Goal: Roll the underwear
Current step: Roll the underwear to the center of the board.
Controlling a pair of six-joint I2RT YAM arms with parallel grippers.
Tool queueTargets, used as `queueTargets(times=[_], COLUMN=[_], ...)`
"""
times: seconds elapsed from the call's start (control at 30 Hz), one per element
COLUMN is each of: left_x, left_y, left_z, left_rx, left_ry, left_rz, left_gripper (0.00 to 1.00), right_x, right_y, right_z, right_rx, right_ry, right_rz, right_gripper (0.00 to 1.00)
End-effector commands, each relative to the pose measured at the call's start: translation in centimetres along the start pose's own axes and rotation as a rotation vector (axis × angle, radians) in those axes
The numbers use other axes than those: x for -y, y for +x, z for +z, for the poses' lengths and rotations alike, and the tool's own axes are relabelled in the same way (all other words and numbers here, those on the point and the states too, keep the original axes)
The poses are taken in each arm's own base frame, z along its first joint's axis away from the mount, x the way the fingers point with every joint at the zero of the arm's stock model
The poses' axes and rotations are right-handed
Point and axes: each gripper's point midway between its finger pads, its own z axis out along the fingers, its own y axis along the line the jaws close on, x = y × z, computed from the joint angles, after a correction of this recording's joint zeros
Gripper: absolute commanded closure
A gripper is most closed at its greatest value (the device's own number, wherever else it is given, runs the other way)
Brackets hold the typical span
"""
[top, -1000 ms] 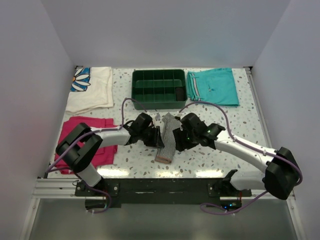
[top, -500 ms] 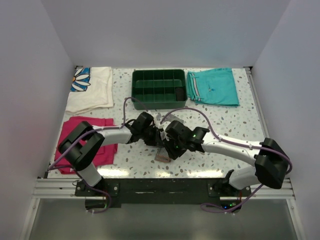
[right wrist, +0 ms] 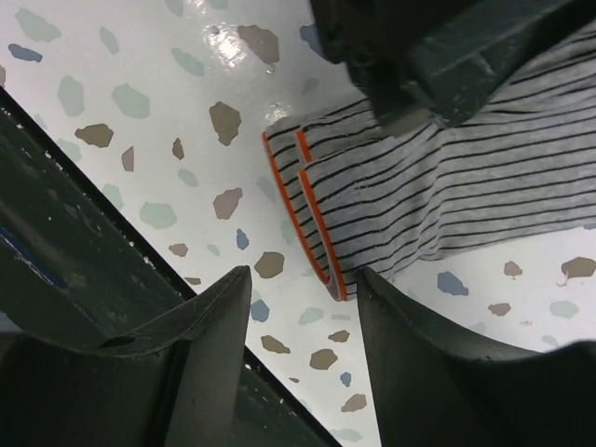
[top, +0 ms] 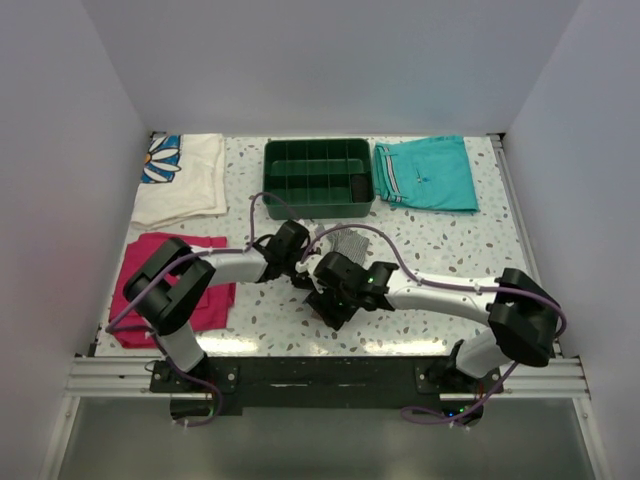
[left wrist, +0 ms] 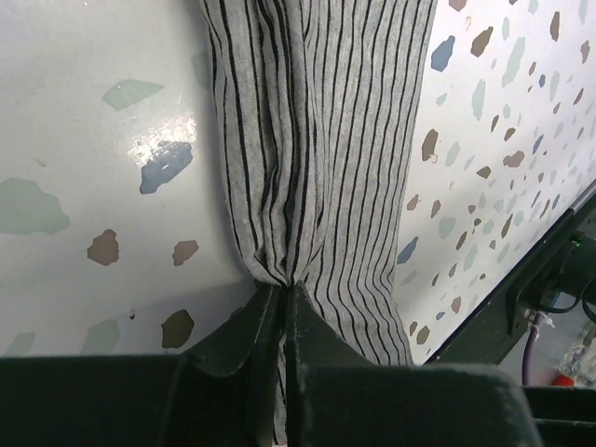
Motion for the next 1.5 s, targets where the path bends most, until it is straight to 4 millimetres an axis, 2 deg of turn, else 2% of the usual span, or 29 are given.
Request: queueTargets(times=[0.0, 0.37, 0.63, 0.87, 0.93, 1.07, 1.2, 1.33, 1.47], left_x=[-5.1, -5.0, -5.3, -5.4, -5.4, -5.5, -5.6, -5.6, -5.6], left_y=[3.4, 3.3, 3.3, 3.2, 3.1, 3.1, 3.1, 2.7, 2.7], left_z=[1.0, 1.2, 1.2, 1.3, 1.4, 1.4, 1.3, 1.3, 1.2], left_rx=[-0.106, -0.112, -0.122, -0.126, -0.128, -0.132, -0.141, -0.139, -0.143], left_ry=[-0.172, -0.159, -0.153, -0.145, -0.141, -0.141, -0.139, -0.141, -0.141], left_rz=[-0.007, -0.001, 0.001, -0.002, -0.004, -0.003, 0.0, 0.007, 0.009], left_gripper=[0.99, 1.0, 1.0, 1.0, 1.0, 1.0, 1.0, 1.0, 1.0], right_x=[-0.7, 1.0, 2.1, 1.4, 0.6, 0.3, 1.3, 2.7, 3.2], right_y=[-2.3, -1.9, -0.6, 0.3, 0.4, 0.8, 1.6, 1.6, 1.5], right_z=[-0.2, 1.1, 1.9, 2.4, 2.6, 3.0, 3.6, 3.3, 3.2], right_rx=[0.079, 0.052, 0.014, -0.008, 0.002, -0.009, -0.039, -0.031, -0.01], right_ry=[-0.009, 0.095, 0.146, 0.129, 0.125, 0.169, 0.253, 0.354, 0.398], right_rz=[-0.053, -0.104, -0.111, -0.119, -0.132, -0.164, -0.184, -0.189, -0.187], right_gripper=[0.45, 0.38, 0.37, 0.37, 0.36, 0.36, 0.36, 0.36, 0.36])
